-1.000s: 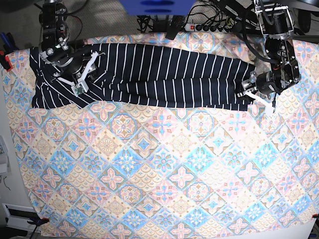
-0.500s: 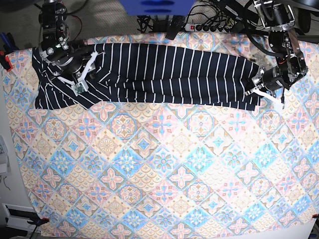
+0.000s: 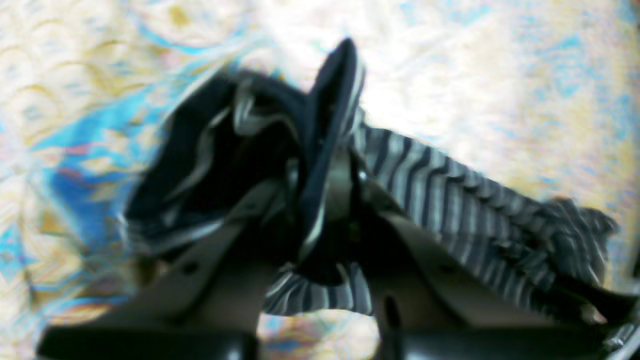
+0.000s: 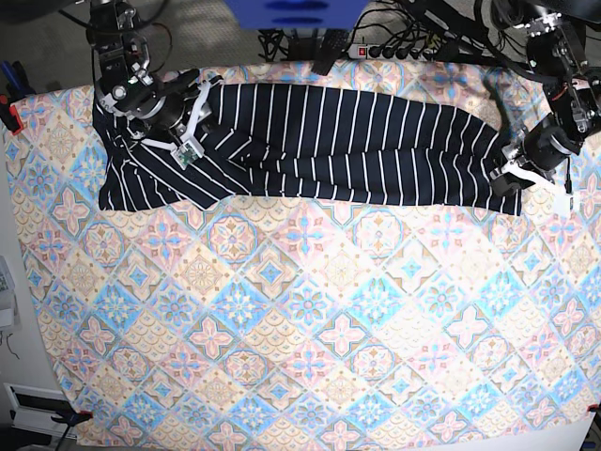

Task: Fold the T-shirt properly
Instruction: 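Lift the strip end with the left gripper and fold it toward the right gripper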

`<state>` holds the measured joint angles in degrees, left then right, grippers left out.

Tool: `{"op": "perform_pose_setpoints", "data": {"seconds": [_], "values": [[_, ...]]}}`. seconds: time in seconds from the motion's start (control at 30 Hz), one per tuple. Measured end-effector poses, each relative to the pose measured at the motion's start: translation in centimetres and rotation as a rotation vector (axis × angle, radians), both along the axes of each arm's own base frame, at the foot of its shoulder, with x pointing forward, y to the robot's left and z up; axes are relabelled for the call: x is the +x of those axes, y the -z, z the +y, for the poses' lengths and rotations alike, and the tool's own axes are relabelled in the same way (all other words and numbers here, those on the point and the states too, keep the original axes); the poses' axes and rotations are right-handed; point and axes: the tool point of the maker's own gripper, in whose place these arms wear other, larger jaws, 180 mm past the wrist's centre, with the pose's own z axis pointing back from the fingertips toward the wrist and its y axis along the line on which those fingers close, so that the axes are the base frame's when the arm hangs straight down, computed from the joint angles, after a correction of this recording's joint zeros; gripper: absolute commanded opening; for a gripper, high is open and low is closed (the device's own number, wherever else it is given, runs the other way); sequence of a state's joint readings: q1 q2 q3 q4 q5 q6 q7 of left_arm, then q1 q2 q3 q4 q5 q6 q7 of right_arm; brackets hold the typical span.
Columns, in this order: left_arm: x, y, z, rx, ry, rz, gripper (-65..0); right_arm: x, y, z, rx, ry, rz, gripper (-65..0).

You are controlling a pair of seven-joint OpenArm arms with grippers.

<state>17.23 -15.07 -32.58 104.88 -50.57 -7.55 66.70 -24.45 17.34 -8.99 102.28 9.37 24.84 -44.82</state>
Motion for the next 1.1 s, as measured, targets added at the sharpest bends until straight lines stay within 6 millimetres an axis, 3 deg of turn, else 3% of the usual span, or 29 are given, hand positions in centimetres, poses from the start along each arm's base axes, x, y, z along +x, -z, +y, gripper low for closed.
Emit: {"op": "perform_pose_setpoints", "data": {"seconds": [0.1, 0.17, 0.23, 0.4, 0.5, 0.67, 0.77, 0.93, 1.1], "values": [[-0.2, -0.7, -3.9, -0.132, 0.052, -0.026, -61.4, 0.2, -0.1, -0.1, -0.001, 0.000, -0.005, -43.6], [-0.1, -0.8, -5.5, -0.203, 0.048, -0.045, -61.4, 0.3, -0.1, -0.1, -0.001, -0.002, -0.009, -43.6], [-0.5, -0.4, -6.7, -0.245, 0.043, -0.034, -61.4, 0.1, -0.1, -0.5, -0.010, -0.006, -0.006, -43.6], [-0.2, 0.2, -12.7, -0.358, 0.125, -0.024, -61.4, 0.2, 0.0, -0.4, -0.010, -0.004, -0.005, -43.6], [0.2, 0.3, -15.0, -0.393, 0.135, -0.026, -61.4, 0.3, -0.1, -0.5, -0.010, -0.004, -0.007, -43.6], [0.9, -0.1, -19.8, -0.449, 0.203, -0.028, -61.4, 0.8, -0.4, -2.4, -0.031, 0.047, -0.023, -43.6], [1.0, -0.1, -20.7, -0.447, 0.216, -0.023, -61.5, 1.2, -0.7, -3.8, -0.053, 0.080, -0.034, -43.6], [1.3, 0.6, -19.8, -0.427, 0.200, -0.013, -61.4, 1.8, -1.2, -5.8, -0.081, 0.114, -0.052, -43.5], [1.2, 2.7, -22.1, -0.478, 0.316, 0.112, -61.5, 2.0, -1.4, -6.8, -0.102, 0.122, -0.059, -43.5]]}}
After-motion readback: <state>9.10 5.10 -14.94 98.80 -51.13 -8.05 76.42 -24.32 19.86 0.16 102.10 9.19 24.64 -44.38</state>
